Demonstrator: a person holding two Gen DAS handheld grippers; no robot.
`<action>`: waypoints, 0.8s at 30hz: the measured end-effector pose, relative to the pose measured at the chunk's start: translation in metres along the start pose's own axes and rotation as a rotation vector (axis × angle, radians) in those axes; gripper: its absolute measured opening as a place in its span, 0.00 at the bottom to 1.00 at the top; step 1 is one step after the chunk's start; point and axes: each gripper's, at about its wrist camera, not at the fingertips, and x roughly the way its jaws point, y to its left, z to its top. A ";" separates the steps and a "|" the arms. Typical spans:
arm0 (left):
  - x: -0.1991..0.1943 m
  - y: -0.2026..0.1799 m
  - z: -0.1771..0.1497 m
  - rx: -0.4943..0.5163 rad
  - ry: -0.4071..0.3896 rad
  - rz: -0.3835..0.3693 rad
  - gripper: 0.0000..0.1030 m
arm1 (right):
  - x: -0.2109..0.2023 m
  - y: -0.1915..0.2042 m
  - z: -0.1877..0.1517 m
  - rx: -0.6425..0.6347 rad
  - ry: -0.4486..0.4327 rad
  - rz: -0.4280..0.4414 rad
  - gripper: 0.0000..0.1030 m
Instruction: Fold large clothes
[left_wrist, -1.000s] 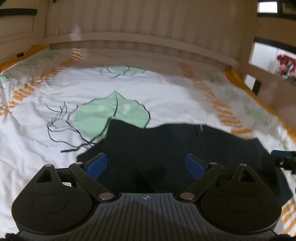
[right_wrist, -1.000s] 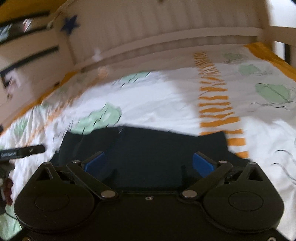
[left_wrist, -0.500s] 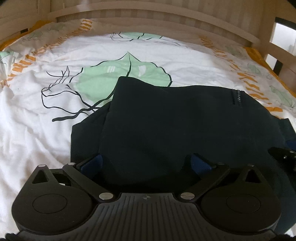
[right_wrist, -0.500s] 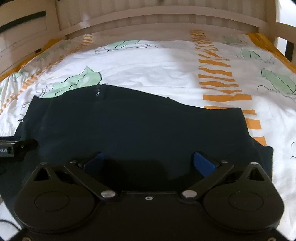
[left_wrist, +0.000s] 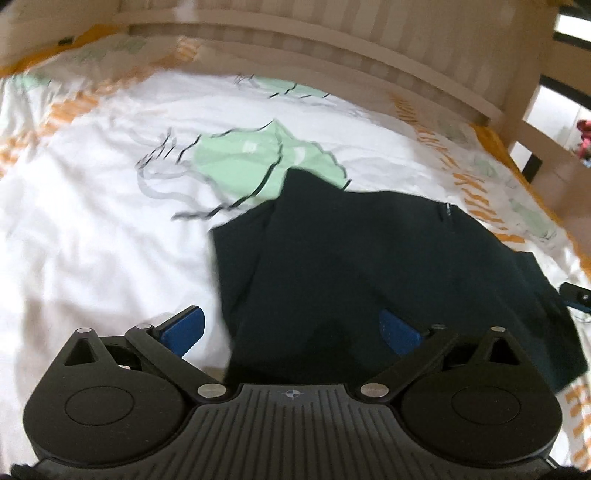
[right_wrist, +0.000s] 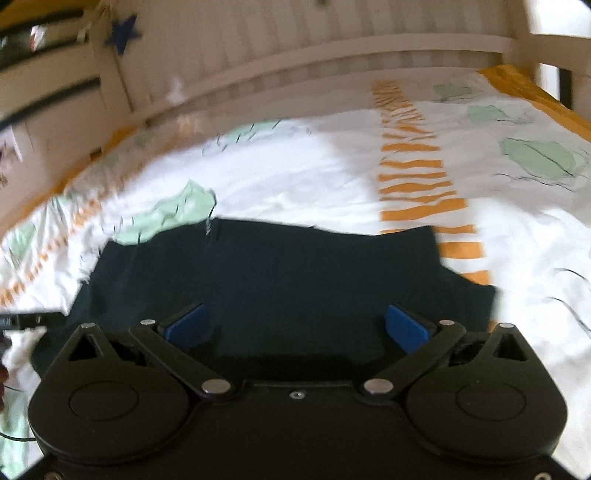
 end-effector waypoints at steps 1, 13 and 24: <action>-0.004 0.005 -0.003 -0.018 0.011 -0.005 1.00 | -0.006 -0.009 -0.001 0.024 0.000 -0.002 0.99; 0.019 0.019 -0.018 -0.158 0.144 -0.151 1.00 | -0.020 -0.086 -0.021 0.283 0.092 0.044 0.99; 0.054 0.014 0.000 -0.191 0.122 -0.229 0.99 | 0.011 -0.102 -0.020 0.354 0.094 0.190 1.00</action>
